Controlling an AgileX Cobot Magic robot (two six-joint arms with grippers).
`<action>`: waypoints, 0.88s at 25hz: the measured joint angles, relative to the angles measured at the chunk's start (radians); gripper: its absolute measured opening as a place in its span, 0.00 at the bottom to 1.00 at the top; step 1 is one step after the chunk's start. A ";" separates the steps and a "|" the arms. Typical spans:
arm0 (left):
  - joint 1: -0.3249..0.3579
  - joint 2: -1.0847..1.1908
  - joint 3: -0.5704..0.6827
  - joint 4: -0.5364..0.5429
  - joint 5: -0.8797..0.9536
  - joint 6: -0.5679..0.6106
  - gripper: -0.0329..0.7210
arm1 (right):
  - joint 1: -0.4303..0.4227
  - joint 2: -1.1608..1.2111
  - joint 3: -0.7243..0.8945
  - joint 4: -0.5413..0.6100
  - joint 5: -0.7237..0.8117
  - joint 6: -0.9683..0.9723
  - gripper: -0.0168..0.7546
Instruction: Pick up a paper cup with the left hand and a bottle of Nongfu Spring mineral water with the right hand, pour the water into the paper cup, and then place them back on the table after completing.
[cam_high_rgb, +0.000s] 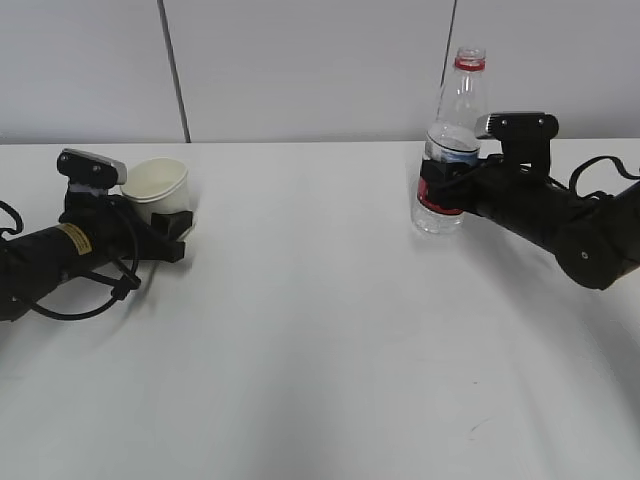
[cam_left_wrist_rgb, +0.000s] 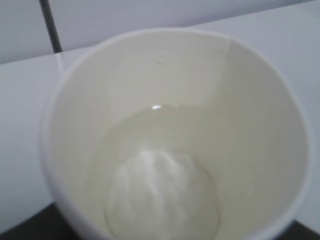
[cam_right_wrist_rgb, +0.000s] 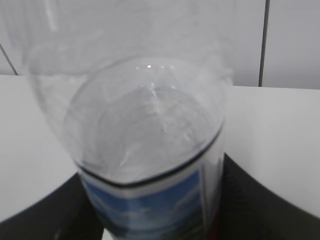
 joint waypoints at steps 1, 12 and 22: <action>0.000 0.000 0.000 0.000 0.000 0.000 0.59 | 0.000 0.000 0.000 0.000 -0.002 0.000 0.55; 0.000 0.003 0.000 -0.004 -0.008 0.000 0.74 | 0.000 0.000 0.000 0.000 -0.004 0.000 0.55; 0.000 0.002 0.000 -0.048 -0.030 0.000 0.83 | 0.000 0.000 0.000 0.000 -0.004 0.000 0.55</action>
